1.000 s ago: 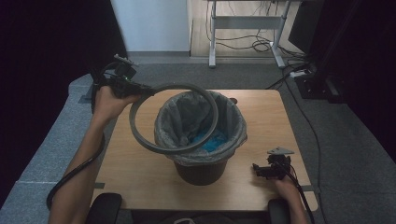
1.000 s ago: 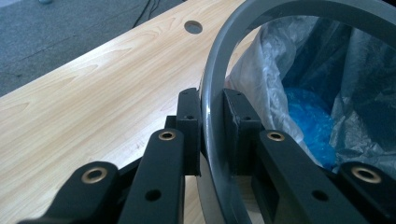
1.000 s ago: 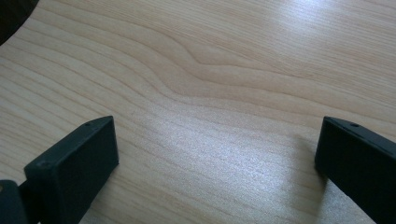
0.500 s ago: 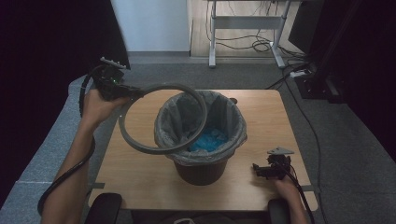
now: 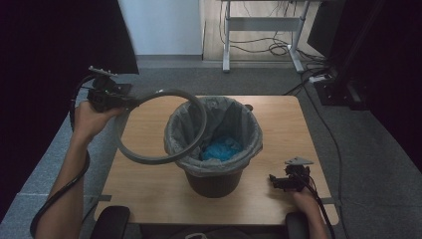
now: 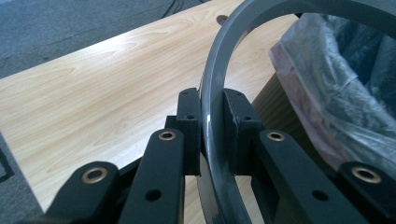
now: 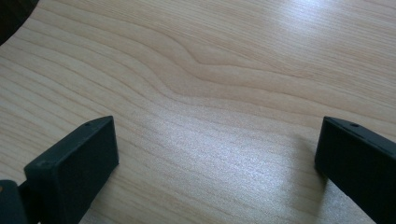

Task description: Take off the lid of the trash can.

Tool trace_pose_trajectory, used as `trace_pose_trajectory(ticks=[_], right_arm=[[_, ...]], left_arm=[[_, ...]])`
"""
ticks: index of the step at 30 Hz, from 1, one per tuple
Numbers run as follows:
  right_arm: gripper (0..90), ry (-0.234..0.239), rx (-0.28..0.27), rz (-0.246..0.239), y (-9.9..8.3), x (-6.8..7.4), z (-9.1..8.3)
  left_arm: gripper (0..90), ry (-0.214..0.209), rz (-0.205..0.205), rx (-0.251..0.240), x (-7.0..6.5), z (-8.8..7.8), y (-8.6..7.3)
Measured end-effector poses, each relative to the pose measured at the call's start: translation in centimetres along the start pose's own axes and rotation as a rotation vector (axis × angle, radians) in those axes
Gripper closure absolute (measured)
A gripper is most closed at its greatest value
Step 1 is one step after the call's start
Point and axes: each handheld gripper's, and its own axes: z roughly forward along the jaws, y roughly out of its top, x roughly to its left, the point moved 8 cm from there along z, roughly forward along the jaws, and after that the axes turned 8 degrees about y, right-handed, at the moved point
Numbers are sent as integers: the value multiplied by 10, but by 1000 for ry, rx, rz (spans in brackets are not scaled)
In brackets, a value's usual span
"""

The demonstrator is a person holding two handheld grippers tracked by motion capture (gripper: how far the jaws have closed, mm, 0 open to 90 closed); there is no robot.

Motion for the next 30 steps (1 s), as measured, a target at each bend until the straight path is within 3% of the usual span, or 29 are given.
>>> trace_pose_trajectory(ticks=[30], right_arm=[[0, 0, 0, -2, 0, 0, 0]], left_arm=[[780, 52, -107, -27, 47, -31, -41]])
